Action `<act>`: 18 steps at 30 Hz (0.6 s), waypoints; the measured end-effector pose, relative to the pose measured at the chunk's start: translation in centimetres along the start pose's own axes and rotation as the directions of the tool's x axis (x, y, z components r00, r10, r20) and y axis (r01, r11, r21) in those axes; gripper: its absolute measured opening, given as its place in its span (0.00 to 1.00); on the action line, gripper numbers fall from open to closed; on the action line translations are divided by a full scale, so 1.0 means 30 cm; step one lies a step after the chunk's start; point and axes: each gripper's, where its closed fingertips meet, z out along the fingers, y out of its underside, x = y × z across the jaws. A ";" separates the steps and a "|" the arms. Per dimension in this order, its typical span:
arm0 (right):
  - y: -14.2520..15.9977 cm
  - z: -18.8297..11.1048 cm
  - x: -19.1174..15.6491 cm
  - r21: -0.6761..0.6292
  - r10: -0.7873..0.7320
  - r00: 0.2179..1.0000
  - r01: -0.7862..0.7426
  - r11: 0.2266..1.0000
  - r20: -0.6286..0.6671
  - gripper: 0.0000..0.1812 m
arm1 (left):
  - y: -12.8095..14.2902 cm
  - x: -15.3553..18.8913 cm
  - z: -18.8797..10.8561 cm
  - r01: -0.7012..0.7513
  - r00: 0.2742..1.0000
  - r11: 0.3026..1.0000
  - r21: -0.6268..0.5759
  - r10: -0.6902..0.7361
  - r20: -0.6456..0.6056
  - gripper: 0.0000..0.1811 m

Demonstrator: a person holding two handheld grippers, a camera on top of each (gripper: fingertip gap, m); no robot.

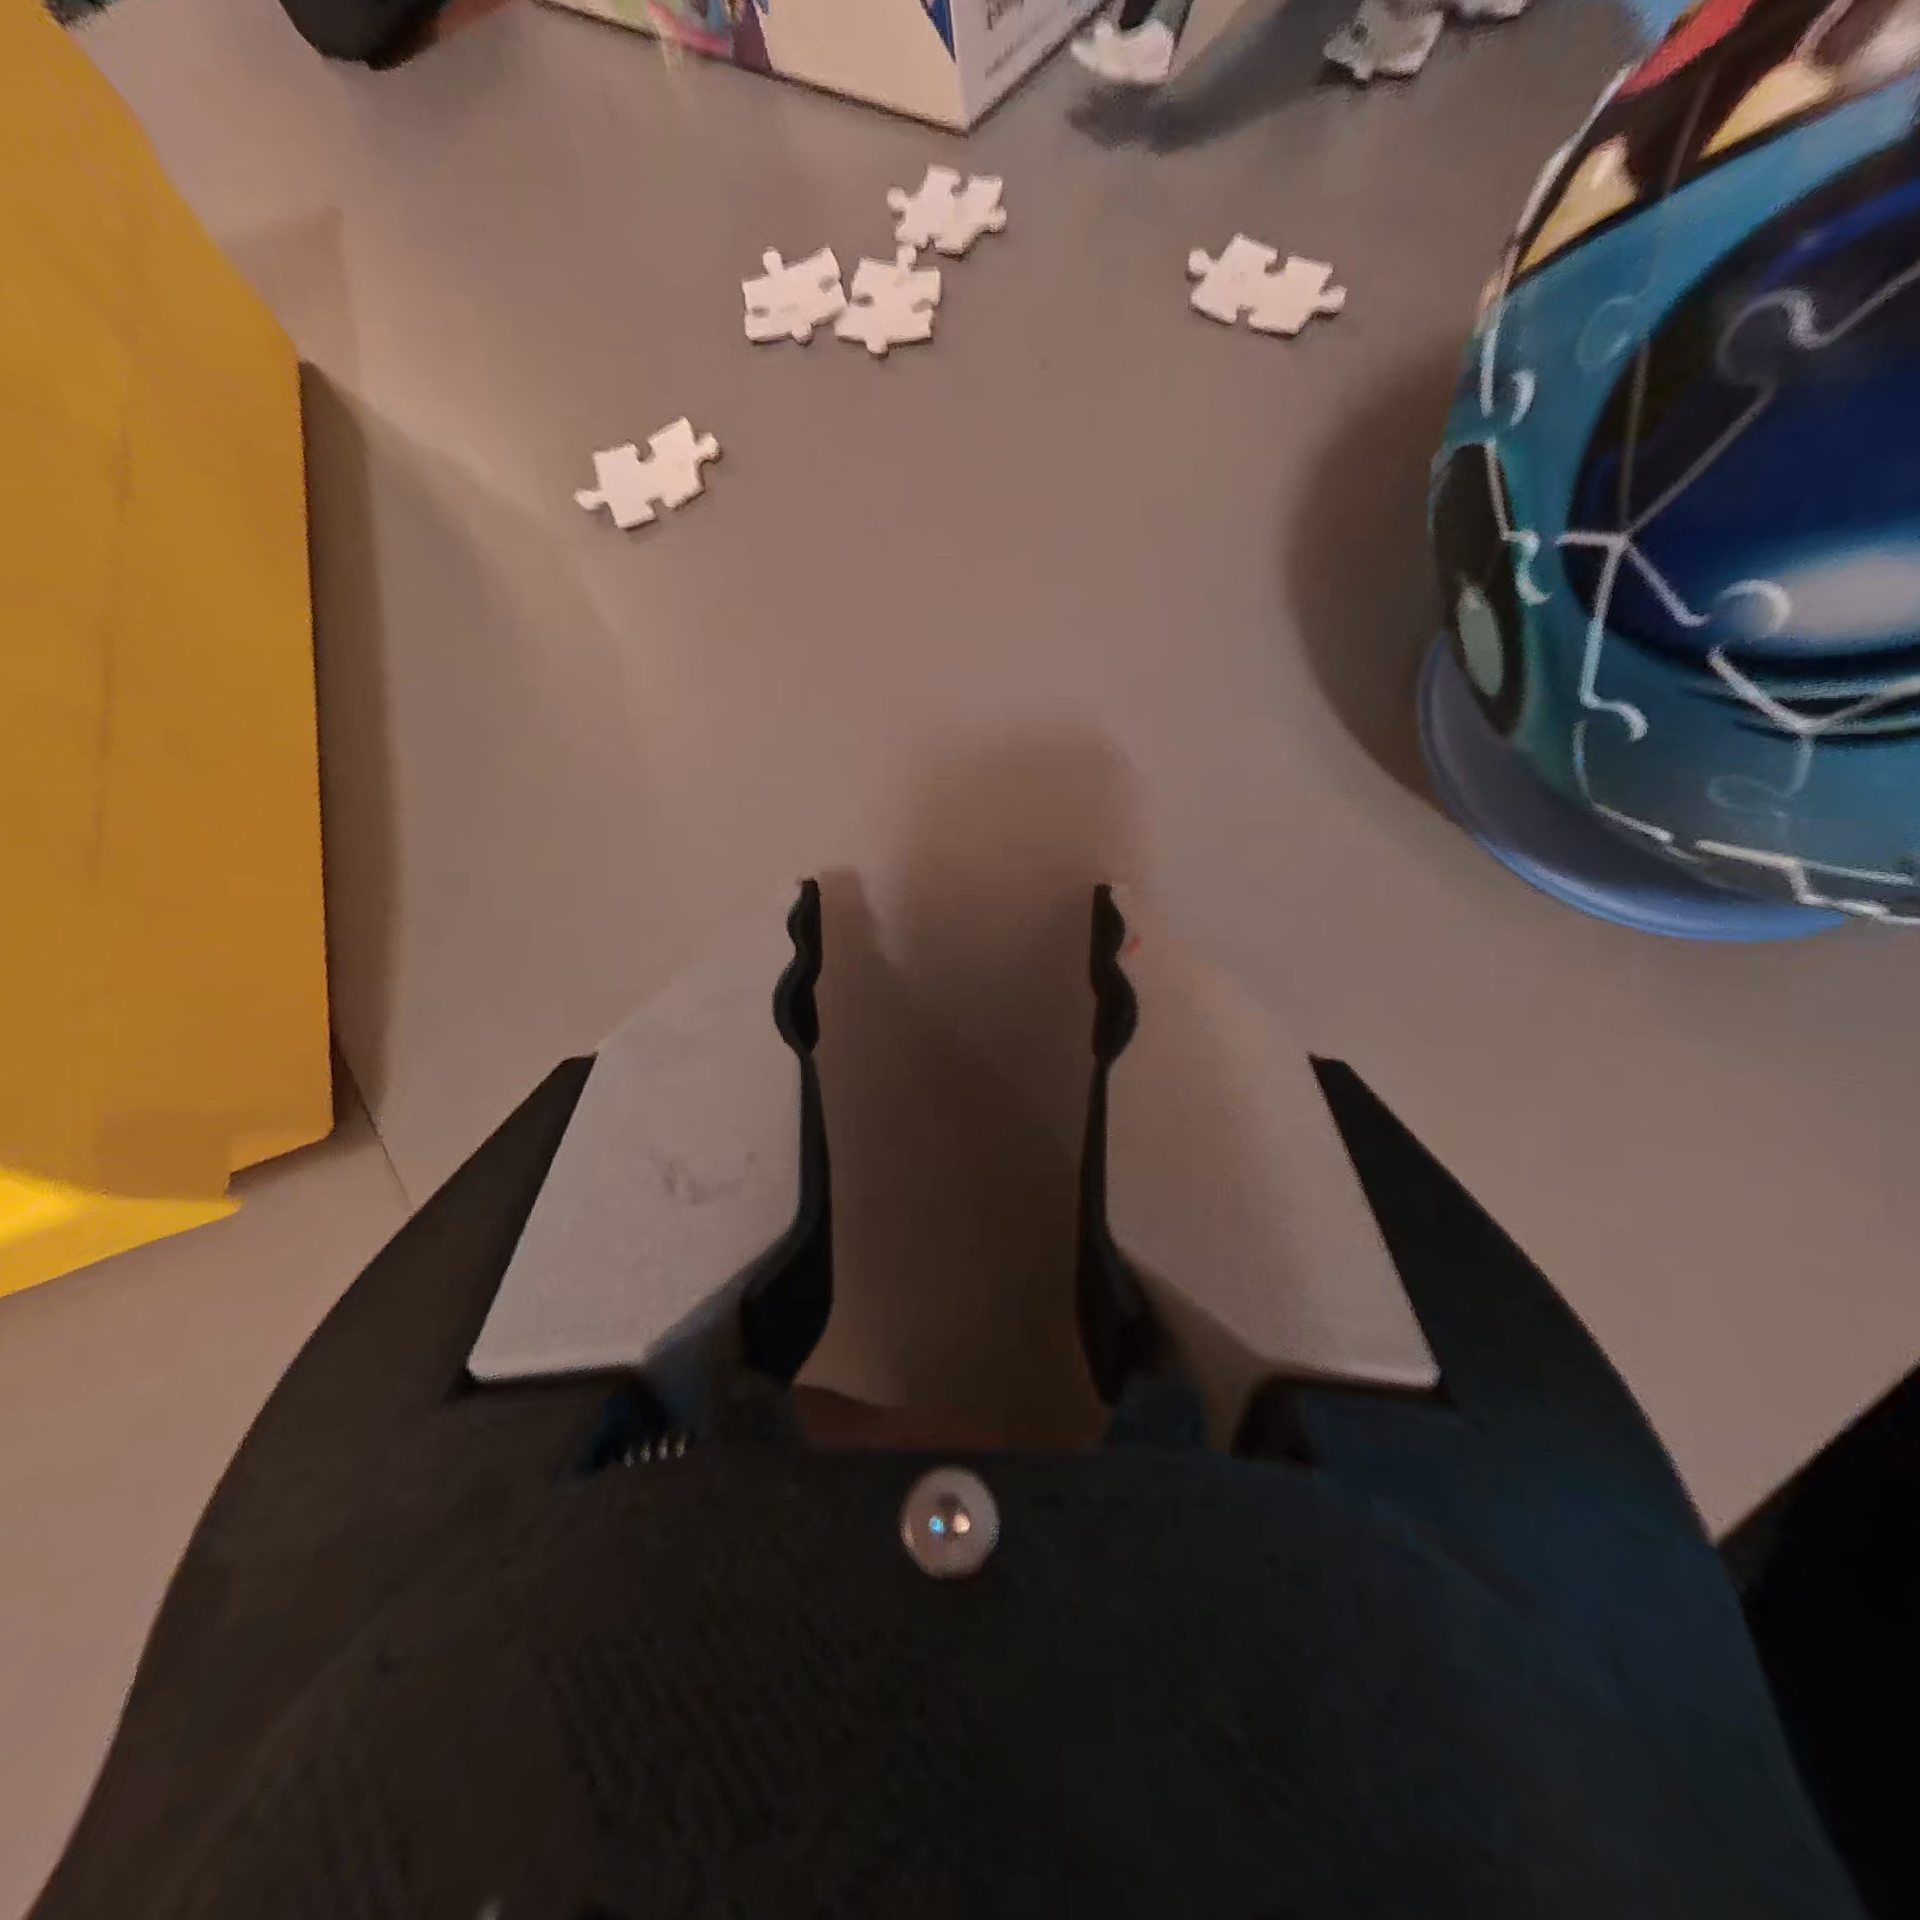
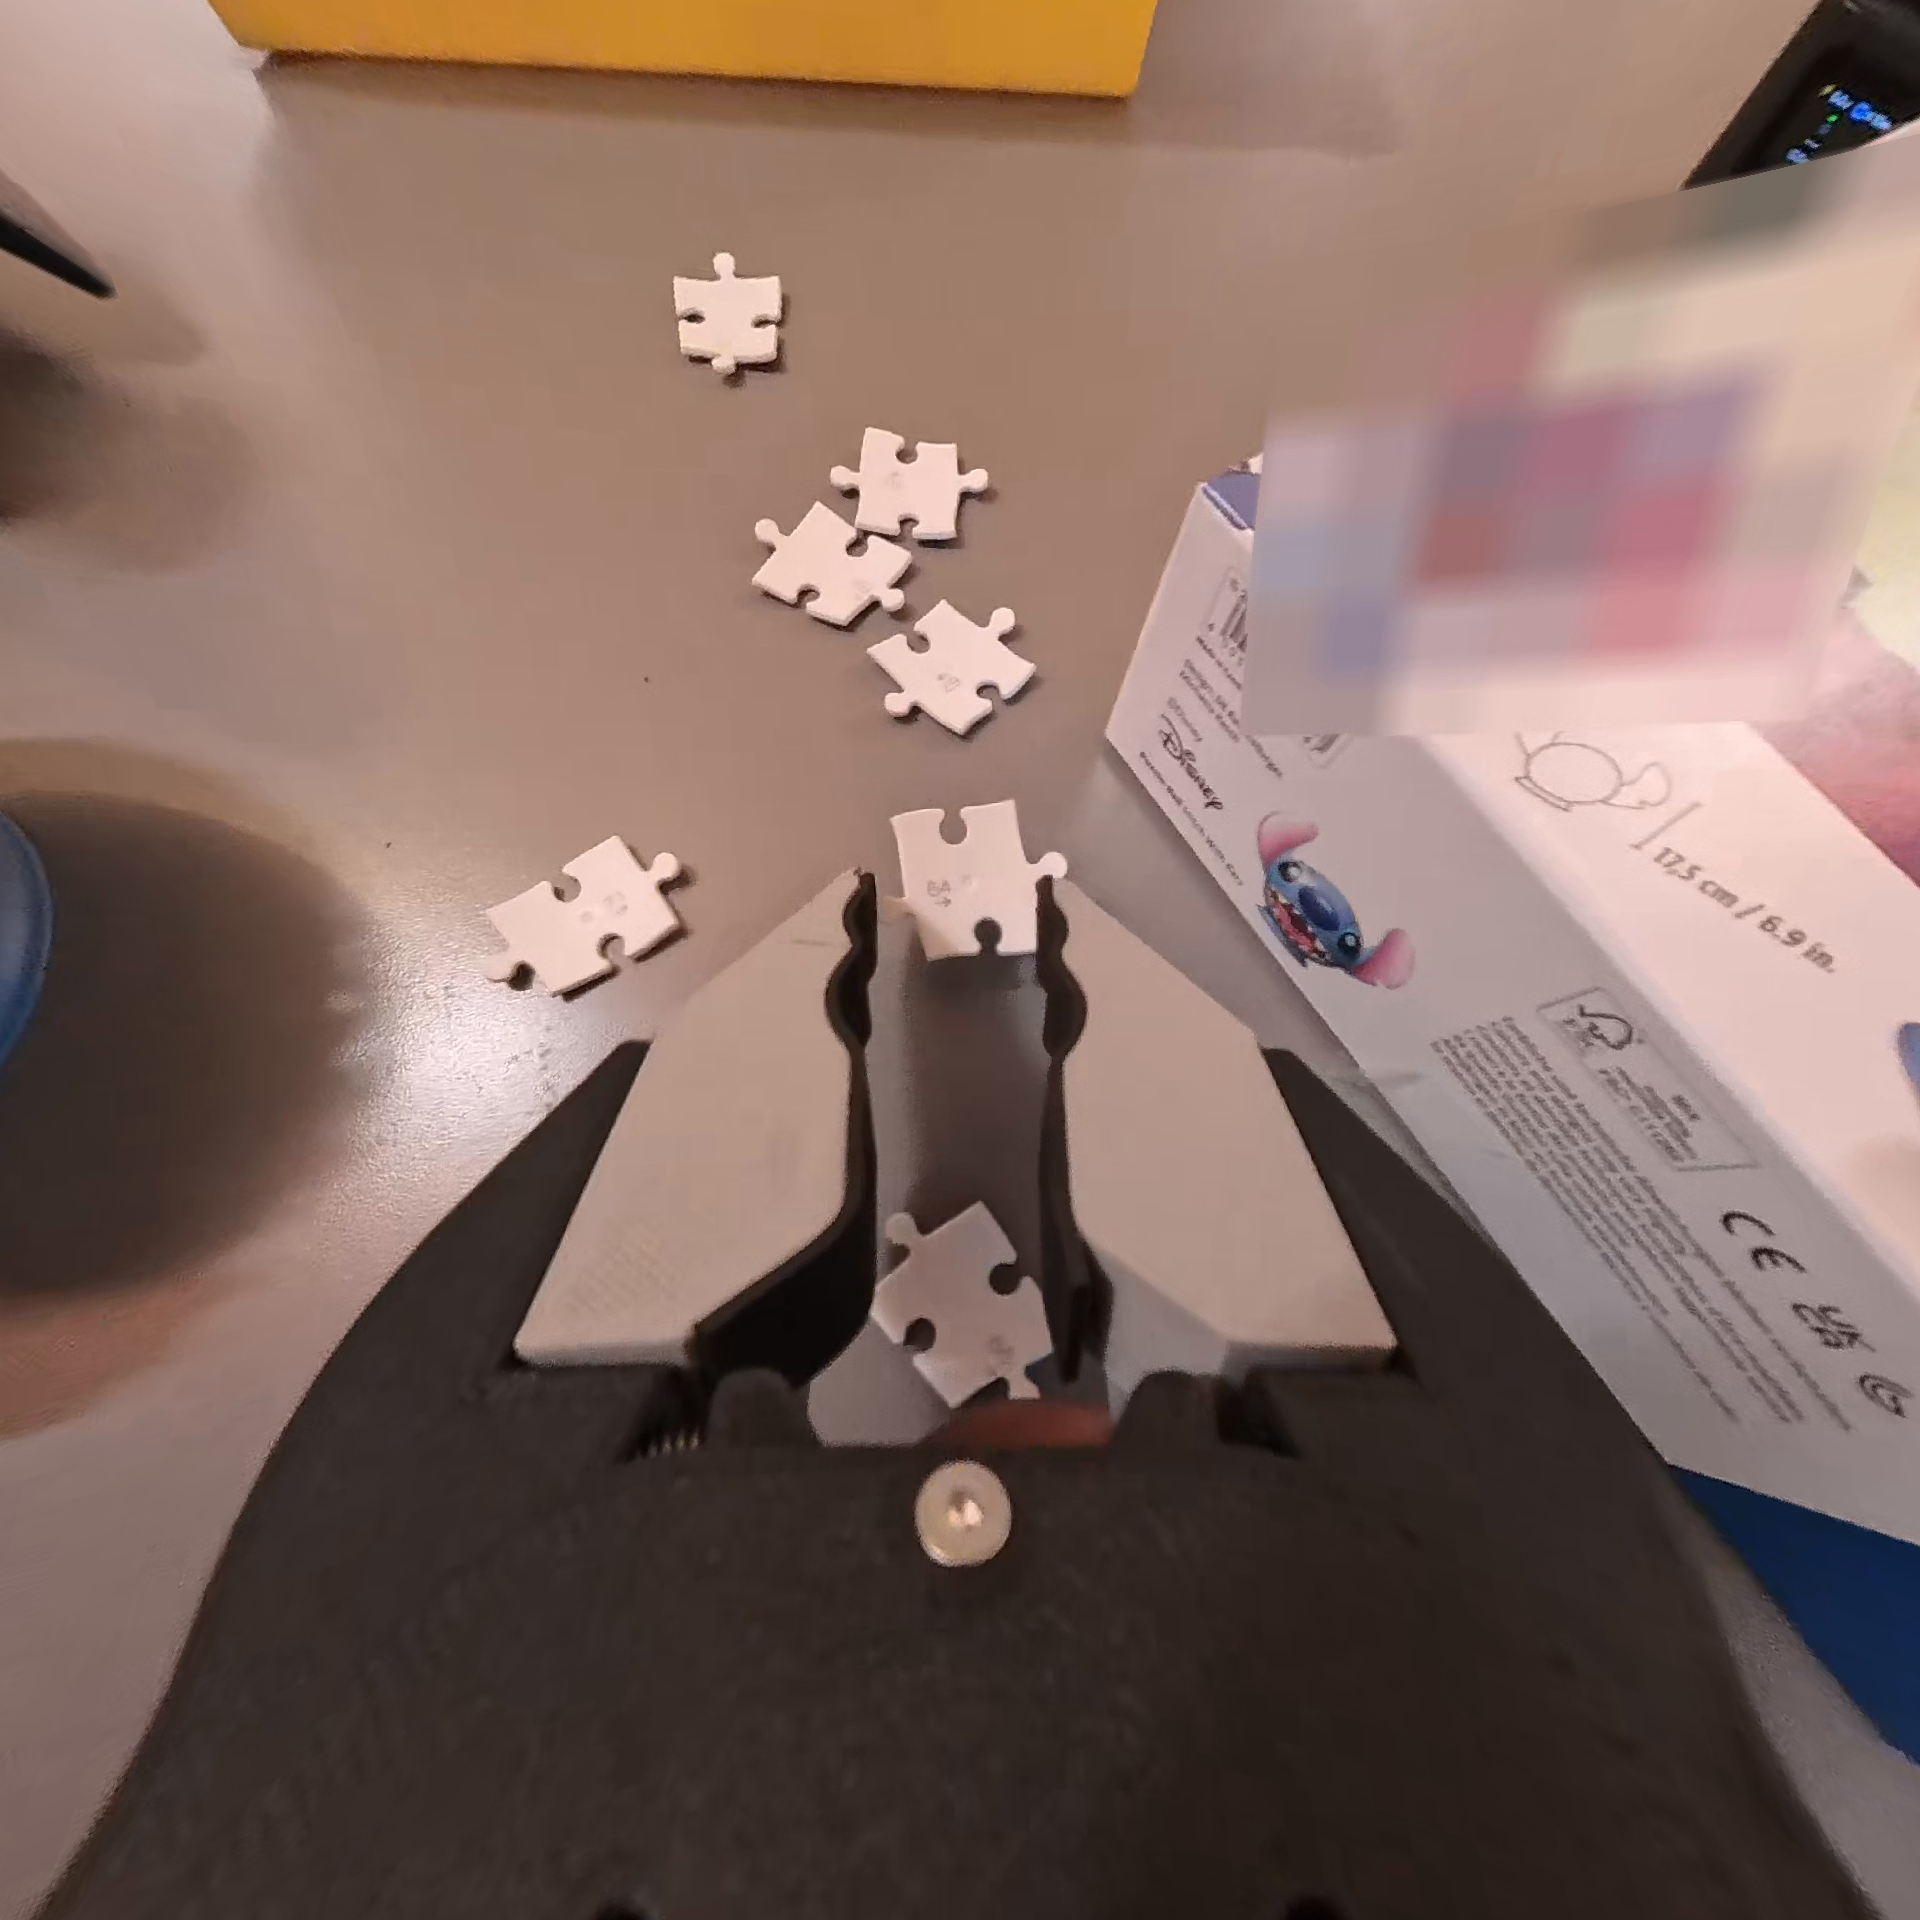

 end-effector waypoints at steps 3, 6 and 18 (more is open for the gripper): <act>-0.002 0.005 -0.008 -0.005 0.009 1.000 -0.009 1.000 0.008 0.15 | 0.016 0.009 0.025 0.033 0.998 0.998 -0.053 -0.036 -0.054 0.28; 0.001 0.005 -0.012 -0.009 -0.011 1.000 0.011 1.000 0.000 0.00 | 0.013 0.000 0.029 0.110 0.988 0.992 -0.055 -0.115 -0.098 0.28; 0.018 0.002 -0.028 -0.005 -0.011 1.000 0.011 1.000 0.011 0.00 | 0.012 0.014 0.027 0.140 0.976 0.988 -0.061 -0.148 -0.158 0.29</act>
